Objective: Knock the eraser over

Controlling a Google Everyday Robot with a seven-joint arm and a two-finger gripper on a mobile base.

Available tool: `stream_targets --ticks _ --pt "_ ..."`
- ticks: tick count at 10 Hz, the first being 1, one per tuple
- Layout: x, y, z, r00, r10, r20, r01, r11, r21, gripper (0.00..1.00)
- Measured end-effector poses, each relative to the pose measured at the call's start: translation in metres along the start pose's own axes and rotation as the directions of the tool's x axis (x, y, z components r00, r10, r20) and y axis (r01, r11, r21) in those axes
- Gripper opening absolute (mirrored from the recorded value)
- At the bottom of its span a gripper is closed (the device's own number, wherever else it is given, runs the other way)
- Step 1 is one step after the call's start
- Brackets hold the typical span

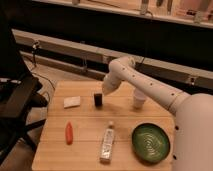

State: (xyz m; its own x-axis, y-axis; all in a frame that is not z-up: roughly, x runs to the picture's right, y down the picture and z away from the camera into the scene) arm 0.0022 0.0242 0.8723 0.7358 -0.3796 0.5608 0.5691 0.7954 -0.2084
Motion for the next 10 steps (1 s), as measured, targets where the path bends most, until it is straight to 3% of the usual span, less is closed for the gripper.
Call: stream_targets --ticks 5,7,9,10 --pt "-0.038 -0.005 0.016 0.985 -0.126 0.118 0.129 0.991 -0.021 0.02" --pt "-0.035 -0.008 0.014 0.991 -0.1 0.09 0.101 0.995 -0.013 0.02" --pt "-0.017 -0.005 0.008 0.996 -0.07 0.056 0.07 0.998 -0.004 0.02" --pt "-0.012 -0.002 0.007 0.996 -0.07 0.058 0.07 0.998 -0.004 0.02"
